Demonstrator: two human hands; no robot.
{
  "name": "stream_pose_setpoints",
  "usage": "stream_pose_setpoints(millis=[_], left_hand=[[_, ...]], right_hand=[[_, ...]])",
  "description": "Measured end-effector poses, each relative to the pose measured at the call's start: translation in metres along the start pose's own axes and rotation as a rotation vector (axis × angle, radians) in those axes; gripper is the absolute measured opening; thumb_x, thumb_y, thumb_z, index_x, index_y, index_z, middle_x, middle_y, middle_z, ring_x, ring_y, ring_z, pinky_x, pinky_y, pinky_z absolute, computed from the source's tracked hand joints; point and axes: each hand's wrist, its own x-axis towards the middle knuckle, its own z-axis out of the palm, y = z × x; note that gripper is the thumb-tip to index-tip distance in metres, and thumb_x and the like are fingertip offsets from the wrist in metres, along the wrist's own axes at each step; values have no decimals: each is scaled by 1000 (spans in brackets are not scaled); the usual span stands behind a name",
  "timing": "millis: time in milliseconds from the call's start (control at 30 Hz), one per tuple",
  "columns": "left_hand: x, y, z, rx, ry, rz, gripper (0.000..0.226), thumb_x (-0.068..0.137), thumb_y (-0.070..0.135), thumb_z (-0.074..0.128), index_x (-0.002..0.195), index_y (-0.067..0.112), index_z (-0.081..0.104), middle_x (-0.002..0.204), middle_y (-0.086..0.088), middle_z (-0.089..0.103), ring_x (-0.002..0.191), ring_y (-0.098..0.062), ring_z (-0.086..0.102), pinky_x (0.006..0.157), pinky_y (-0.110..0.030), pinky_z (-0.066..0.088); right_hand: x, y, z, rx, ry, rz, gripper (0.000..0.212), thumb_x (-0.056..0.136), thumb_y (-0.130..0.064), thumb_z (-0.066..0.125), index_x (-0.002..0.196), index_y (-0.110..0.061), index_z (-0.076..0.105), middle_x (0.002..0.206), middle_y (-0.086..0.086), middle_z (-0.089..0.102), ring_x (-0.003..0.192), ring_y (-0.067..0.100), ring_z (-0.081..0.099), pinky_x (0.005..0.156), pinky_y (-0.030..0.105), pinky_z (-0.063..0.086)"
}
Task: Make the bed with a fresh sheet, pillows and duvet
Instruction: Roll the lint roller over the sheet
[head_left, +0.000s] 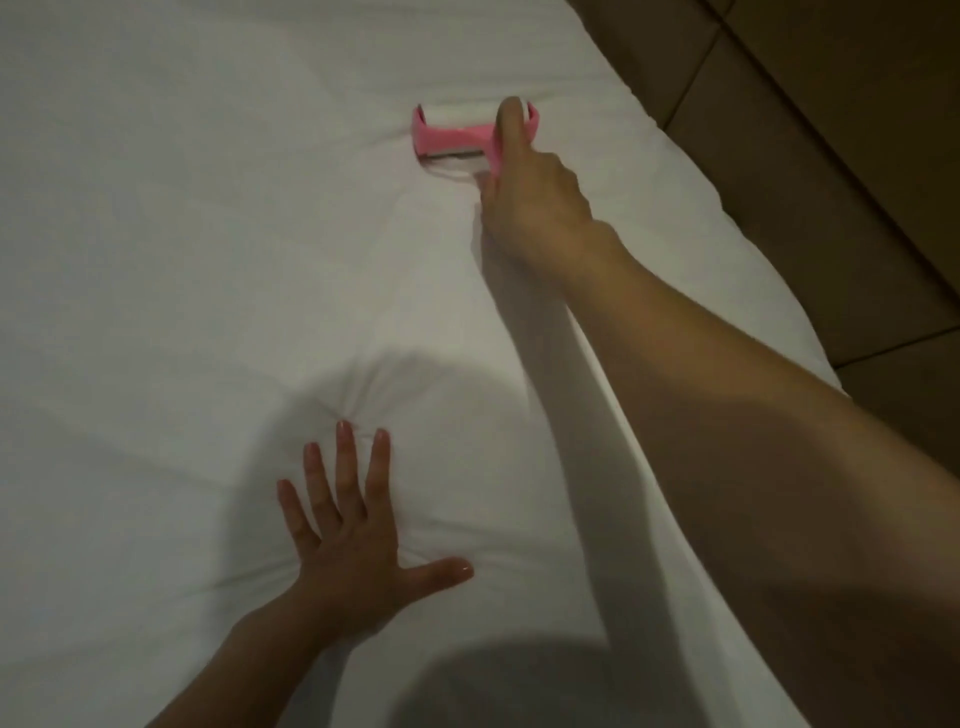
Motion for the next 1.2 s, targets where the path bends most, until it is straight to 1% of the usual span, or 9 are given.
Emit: stream_pose_setpoints(millis=[200,333,433,533,667,767,867,1033,1200], left_hand=[[-6,3,-6,-38,92,13,129,32,106,4,132,39,-44,140,7,-52,128,-21,-49,98,-40,-40],[-17,3,-6,4,173,54,118,62,97,19,153,23,3,160,-9,-3,145,-33,-10,112,-43,-20],[-35,4,-13,13,292,110,83,85,69,33,146,12,34,153,-14,29,142,-37,22,114,-48,5],[-59,-4,-16,8,378,179,59,90,40,37,140,9,46,149,-11,39,138,-31,33,112,-47,19],[-78,-23,-11,25,385,256,50,95,32,34,139,14,49,153,-7,34,142,-28,29,112,-49,25],[-84,-32,-2,45,399,211,52,96,32,33,143,11,43,155,-6,30,144,-27,25,114,-50,24],[-85,-36,9,64,402,165,54,97,34,32,145,11,39,155,-7,30,144,-28,24,114,-51,23],[-80,-38,15,47,420,149,56,93,32,34,147,18,34,156,-2,28,146,-23,20,117,-46,18],[-75,-45,26,56,486,192,52,96,33,28,143,13,40,153,-8,33,143,-29,26,116,-46,21]], right_hand=[[-46,11,2,-32,-32,27,60,102,-22,36,153,-26,3,122,19,56,105,36,57,77,36,37],[-141,32,7,31,-24,-2,48,103,-32,32,146,-29,12,88,14,61,78,34,61,70,46,51],[-227,45,-1,-13,-79,7,28,102,-36,30,128,-33,20,81,10,60,73,38,60,66,45,51],[-307,50,-17,12,-152,77,23,97,-41,29,119,-39,24,82,3,61,72,34,63,62,41,50],[-354,37,-20,-89,-88,53,38,95,-47,33,127,-29,45,80,9,67,39,32,57,31,35,43],[-341,21,0,-170,-175,7,44,99,-50,22,132,-29,40,85,7,67,45,30,62,36,38,46],[-287,7,21,-61,-191,-1,34,99,-42,28,131,-42,16,106,8,62,91,38,64,70,43,49],[-147,-34,50,-32,-39,-98,44,103,-36,30,145,-31,17,101,21,61,92,43,58,66,39,33],[-24,-79,56,-74,7,-172,60,102,-25,36,154,-25,6,122,16,58,107,33,56,72,31,30]])
